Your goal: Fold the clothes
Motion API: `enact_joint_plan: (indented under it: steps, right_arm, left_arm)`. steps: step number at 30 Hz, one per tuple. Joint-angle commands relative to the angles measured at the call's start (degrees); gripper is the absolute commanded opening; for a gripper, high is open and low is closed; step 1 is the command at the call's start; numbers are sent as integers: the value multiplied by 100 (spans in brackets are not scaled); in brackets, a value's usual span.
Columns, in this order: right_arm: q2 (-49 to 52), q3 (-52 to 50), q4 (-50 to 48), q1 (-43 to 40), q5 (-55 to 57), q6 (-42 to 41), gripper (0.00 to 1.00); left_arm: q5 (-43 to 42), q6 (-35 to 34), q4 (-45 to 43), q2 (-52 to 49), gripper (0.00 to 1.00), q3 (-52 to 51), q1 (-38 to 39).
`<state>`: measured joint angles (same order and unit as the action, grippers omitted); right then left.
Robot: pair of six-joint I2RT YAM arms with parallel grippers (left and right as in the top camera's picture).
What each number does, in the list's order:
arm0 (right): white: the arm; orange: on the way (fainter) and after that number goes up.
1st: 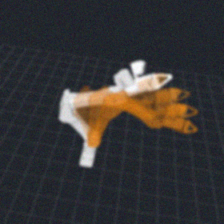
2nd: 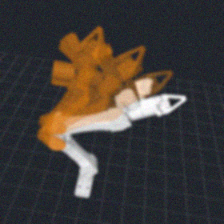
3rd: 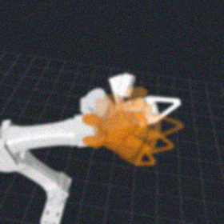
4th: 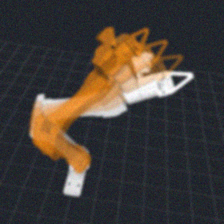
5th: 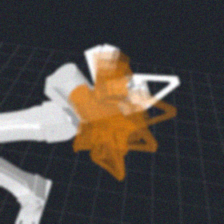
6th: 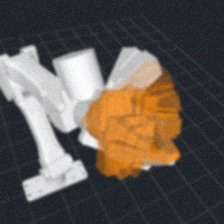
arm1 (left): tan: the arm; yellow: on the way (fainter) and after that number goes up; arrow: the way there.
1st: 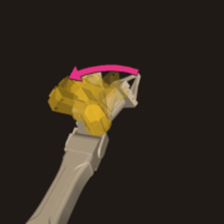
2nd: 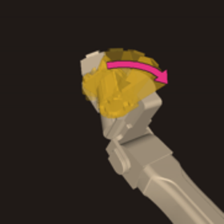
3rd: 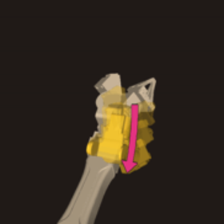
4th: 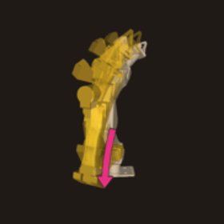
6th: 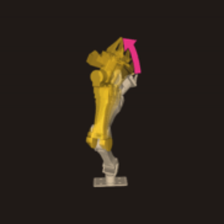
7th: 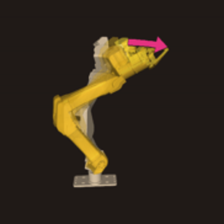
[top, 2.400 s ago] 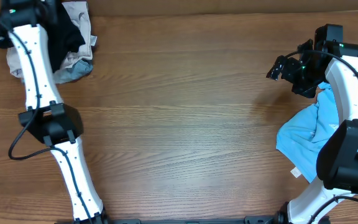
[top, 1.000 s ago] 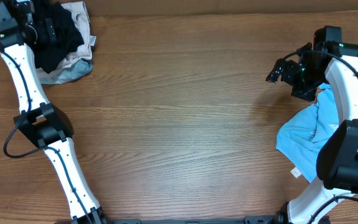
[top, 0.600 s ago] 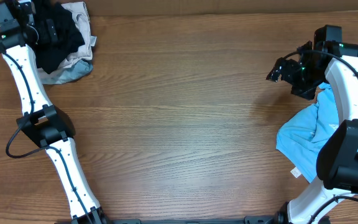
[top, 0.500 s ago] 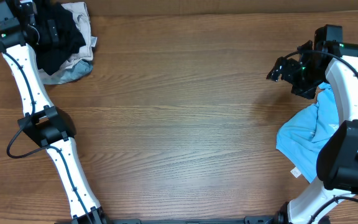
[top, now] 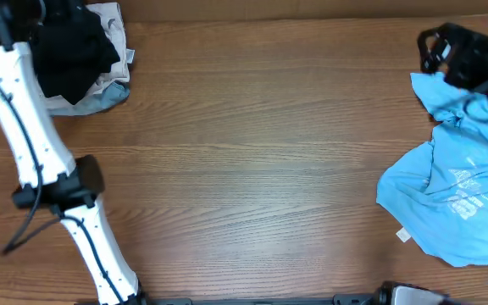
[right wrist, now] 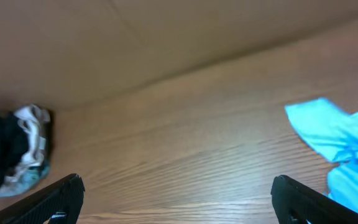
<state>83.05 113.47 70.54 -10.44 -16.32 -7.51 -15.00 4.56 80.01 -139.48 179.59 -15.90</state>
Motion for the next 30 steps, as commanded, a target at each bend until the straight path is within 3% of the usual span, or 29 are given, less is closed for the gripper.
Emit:
enact_joint_plan:
  steps: [1,10,23,27,30]
  right_arm:
    - [-544,66,302,24,-2,46,100]
    - [-1502,66,1220,24,-455,0,100]
    - [-1563,44,1333,24,-299,4,100]
    - [-1585,-334,918,68,262,26,100]
    - [-1952,-1292,-85,310,820,46,100]
  left_arm:
    - [-94,-74,188,363,100,50,-61]
    - [-94,-74,254,350,100,20,-57]
    - [-94,-74,254,350,100,20,-57]
    - [-94,-72,254,350,100,20,-57]
    - [-94,-74,254,350,100,20,-57]
